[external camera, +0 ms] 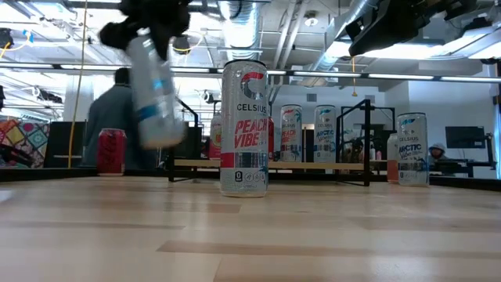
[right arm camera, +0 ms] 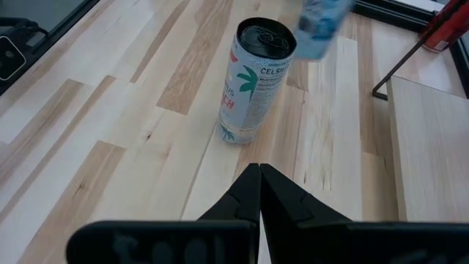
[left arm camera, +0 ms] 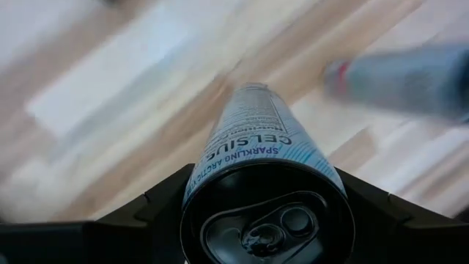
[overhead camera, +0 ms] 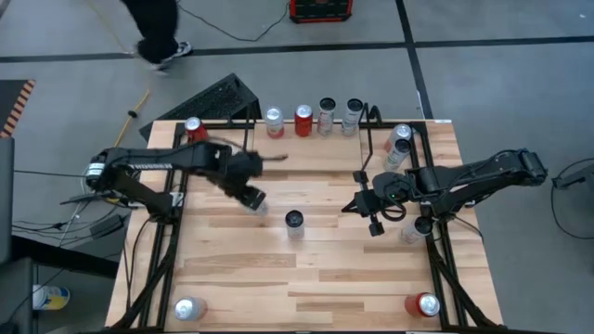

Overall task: Place canned beverage on shelf
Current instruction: Put the left white blue soda can on the shelf aligned with the other white blue soda can

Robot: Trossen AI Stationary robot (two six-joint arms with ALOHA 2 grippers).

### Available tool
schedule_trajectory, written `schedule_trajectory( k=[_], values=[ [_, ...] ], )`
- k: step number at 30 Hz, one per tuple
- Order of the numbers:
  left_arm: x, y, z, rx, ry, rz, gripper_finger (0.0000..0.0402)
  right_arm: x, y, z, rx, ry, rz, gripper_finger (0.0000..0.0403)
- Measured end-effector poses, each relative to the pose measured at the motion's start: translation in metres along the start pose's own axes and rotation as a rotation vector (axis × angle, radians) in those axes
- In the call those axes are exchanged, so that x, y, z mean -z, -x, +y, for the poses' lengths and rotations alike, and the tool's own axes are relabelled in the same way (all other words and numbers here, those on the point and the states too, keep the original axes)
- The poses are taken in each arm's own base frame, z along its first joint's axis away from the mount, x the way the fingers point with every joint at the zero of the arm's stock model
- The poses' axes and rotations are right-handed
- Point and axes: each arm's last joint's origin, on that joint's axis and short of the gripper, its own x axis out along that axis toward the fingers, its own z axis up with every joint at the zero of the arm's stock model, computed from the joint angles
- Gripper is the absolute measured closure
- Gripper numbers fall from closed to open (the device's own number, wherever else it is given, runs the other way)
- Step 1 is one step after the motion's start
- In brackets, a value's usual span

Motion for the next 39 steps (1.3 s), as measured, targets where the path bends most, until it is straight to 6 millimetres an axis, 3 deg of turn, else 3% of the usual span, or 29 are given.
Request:
schedule_trajectory(
  k=[8,13,18,22,26,39],
  values=[
    [-0.076,0.027,-0.026,-0.024,-0.203,-0.108,0.0163,0.000,0.000,0.000,0.001,-0.010,-0.003,0.0372],
    [-0.132,0.016,-0.036,-0.057,-0.351,-0.103,0.0163,0.001,0.000,0.000,0.006,-0.056,0.006,0.0372],
    [-0.174,-0.006,-0.035,-0.107,-0.482,-0.084,0.0163,0.001,0.000,0.001,0.004,-0.086,0.008,0.0372],
    [-0.188,-0.036,-0.027,-0.094,-0.564,-0.060,0.0163,0.001,0.000,0.001,0.004,-0.086,0.010,0.0372],
    [-0.195,-0.047,-0.016,-0.128,-0.591,-0.006,0.0163,0.000,0.000,0.000,0.005,-0.086,0.005,0.0372],
    [-0.204,-0.049,0.004,-0.196,-0.580,0.026,0.0163,0.000,0.000,0.000,0.007,-0.093,-0.001,0.0372]
  ],
)
